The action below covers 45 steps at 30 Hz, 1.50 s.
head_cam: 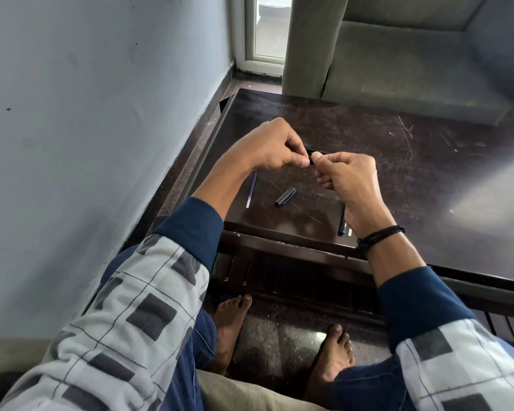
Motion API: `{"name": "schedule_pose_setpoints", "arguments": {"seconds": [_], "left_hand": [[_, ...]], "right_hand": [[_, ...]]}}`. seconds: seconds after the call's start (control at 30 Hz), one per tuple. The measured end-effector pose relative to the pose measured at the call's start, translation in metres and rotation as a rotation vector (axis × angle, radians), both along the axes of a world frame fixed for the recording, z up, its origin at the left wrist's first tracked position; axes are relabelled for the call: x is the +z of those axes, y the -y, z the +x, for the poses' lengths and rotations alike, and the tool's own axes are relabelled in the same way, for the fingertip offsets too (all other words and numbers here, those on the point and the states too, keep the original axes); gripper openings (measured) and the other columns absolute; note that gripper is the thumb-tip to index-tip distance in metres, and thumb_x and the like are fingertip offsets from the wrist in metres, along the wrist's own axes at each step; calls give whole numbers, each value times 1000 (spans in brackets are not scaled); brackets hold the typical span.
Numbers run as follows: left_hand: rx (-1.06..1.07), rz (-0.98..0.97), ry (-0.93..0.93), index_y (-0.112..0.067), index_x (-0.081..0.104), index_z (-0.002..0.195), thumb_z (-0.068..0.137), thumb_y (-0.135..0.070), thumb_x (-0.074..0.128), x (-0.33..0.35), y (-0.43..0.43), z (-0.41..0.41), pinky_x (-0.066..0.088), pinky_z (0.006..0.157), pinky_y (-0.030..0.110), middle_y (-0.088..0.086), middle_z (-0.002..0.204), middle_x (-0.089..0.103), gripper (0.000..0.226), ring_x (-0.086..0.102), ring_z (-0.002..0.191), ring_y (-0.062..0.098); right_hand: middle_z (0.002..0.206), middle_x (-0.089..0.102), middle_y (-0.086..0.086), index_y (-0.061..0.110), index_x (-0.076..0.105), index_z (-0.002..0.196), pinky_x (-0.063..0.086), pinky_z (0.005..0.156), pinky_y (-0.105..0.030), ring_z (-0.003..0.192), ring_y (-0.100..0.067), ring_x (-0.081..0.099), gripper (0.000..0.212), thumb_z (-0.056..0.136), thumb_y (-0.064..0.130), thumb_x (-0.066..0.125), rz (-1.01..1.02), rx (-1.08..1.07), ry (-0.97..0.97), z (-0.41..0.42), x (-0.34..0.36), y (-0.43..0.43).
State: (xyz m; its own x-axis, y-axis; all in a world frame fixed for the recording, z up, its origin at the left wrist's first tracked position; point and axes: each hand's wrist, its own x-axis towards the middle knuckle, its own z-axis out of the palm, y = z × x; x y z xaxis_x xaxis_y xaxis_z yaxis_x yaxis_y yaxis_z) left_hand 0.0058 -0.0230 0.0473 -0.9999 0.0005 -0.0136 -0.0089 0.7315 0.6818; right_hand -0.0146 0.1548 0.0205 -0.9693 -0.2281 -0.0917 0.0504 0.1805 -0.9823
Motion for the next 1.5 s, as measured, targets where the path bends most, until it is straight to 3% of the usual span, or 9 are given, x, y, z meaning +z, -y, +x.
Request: {"name": "schedule_pose_setpoints", "arguments": {"seconds": [0.17, 0.33, 0.47, 0.63, 0.93, 1.17, 1.33, 1.5], "left_hand": [[0, 1, -12, -23, 81, 96, 84, -27, 80, 0, 0, 0, 51, 77, 21, -9, 83, 75, 13, 66, 76, -2], [6, -6, -19, -24, 81, 95, 83, -28, 81, -1, 0, -1, 48, 75, 19, -10, 83, 76, 12, 66, 76, -2], [22, 2, -31, -24, 81, 95, 83, -26, 81, -2, 2, -1, 47, 72, 18, -11, 81, 75, 12, 65, 73, -3], [9, -13, -26, -26, 81, 93, 83, -27, 81, -2, 0, -1, 46, 73, 20, -14, 77, 73, 10, 64, 73, -2], [-3, 2, -28, -21, 81, 99, 85, -26, 80, 1, -3, 2, 52, 81, 21, -7, 88, 76, 15, 69, 84, 2], [25, -11, -29, -24, 80, 96, 84, -27, 80, 2, -2, 2, 48, 73, 19, -14, 79, 72, 12, 65, 74, -3], [27, -40, -29, -24, 81, 96, 83, -28, 81, 0, -3, 1, 52, 78, 25, -11, 81, 73, 13, 66, 78, 2], [27, -33, -32, -24, 80, 99, 84, -29, 80, -1, -4, 0, 53, 82, 26, -12, 85, 73, 16, 66, 81, 0]], "right_hand": [[54, 64, 6, 12, 70, 69, 47, 51, -15, 49, -3, 55, 39, 92, 44, 73, 50, -50, 1, 1, 0, 2], [58, 65, 3, 12, 72, 76, 48, 53, -16, 51, -4, 56, 37, 92, 45, 73, 20, -34, 28, 2, 1, 2], [72, 70, -1, 12, 74, 91, 49, 56, -17, 61, -7, 60, 26, 90, 38, 77, -47, 8, 34, 2, 1, 2], [68, 67, 0, 12, 72, 81, 47, 54, -17, 58, -6, 56, 18, 89, 26, 80, -38, 10, 0, 1, 1, 0], [57, 62, 2, 9, 71, 75, 45, 49, -15, 48, -3, 53, 40, 92, 45, 73, 13, -44, 24, 2, 1, 2], [75, 71, -1, 14, 74, 92, 50, 58, -19, 63, -8, 60, 21, 92, 35, 76, -68, -18, 30, 0, 1, 0], [72, 69, -2, 12, 74, 83, 48, 57, -19, 63, -8, 58, 14, 92, 22, 76, -18, -7, -1, 0, 1, -1], [61, 64, 2, 12, 70, 71, 47, 57, -18, 54, -5, 55, 34, 94, 37, 73, 25, -44, -12, 0, 0, -1]]}}
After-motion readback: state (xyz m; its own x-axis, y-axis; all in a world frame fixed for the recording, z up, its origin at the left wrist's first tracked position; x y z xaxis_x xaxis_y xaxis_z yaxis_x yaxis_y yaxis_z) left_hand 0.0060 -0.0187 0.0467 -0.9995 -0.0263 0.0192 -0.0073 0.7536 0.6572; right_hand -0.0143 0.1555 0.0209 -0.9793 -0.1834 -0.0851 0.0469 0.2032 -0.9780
